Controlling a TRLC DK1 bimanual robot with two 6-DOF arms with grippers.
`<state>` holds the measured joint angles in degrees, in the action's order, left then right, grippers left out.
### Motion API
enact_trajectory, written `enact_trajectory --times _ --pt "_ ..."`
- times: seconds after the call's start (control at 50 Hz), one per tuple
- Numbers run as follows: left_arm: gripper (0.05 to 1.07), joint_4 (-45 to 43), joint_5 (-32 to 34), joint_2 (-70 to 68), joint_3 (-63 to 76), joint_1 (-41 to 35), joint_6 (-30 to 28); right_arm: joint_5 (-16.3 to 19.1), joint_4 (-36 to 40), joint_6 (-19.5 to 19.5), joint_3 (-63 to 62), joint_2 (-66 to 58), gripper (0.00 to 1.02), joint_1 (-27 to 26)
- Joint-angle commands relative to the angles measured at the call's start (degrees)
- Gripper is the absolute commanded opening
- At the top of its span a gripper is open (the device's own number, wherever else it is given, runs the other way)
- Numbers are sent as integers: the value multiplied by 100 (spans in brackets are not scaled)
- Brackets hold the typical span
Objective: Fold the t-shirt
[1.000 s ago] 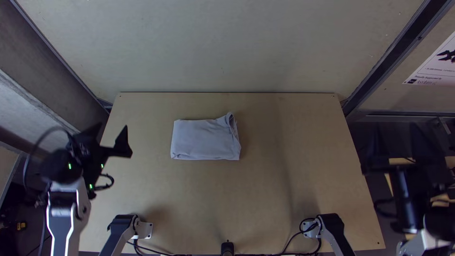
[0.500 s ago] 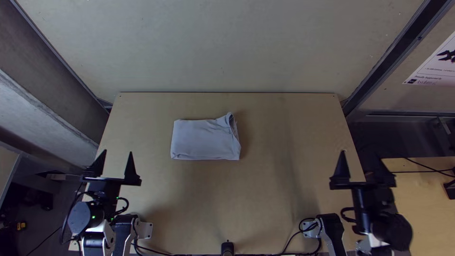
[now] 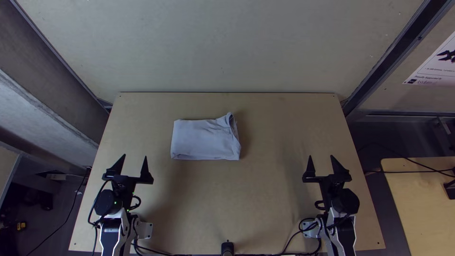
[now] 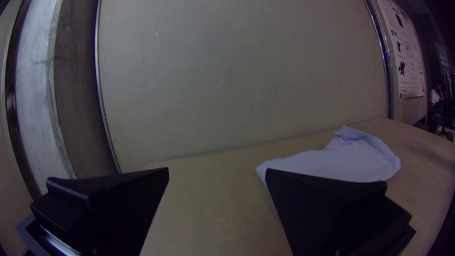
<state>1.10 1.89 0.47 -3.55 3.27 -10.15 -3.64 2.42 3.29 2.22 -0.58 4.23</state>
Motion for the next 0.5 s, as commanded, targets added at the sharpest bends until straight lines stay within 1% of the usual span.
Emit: enact_trajectory --times 0.0,0.1,0.48 --pt "103 -14 -31 -21 329 25 -13 -40 -110 -56 -81 -4 99 -256" --pt "103 -31 -40 -47 329 34 5 -23 -136 -56 -90 75 99 -370" --pt "103 -40 -40 -47 329 34 5 -5 -136 -56 -90 75 99 -344"
